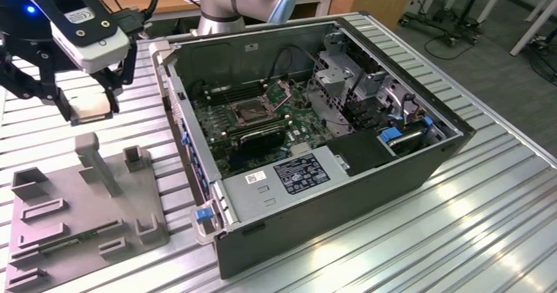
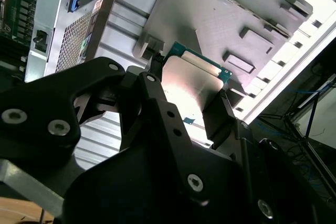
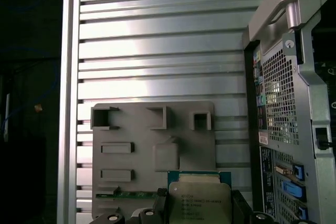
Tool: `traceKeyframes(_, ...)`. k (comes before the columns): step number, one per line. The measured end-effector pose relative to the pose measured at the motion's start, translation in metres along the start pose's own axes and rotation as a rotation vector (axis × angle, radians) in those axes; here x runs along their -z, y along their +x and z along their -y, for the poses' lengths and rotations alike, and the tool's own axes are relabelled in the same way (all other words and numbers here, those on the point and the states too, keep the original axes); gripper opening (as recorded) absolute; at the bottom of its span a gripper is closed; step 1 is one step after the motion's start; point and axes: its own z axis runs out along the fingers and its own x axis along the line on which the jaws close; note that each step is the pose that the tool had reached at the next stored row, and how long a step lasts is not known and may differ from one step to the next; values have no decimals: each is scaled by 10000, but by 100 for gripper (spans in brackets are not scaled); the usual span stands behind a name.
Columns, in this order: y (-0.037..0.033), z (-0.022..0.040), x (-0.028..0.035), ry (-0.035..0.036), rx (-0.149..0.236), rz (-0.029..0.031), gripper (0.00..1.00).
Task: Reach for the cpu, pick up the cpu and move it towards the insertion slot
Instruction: 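Pick up the cpu and move it towards the insertion slot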
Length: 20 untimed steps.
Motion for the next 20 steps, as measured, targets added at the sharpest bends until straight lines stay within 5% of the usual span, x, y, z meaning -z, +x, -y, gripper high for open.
traceKeyframes(20,-89,-3,0,-2,-1,0,55)
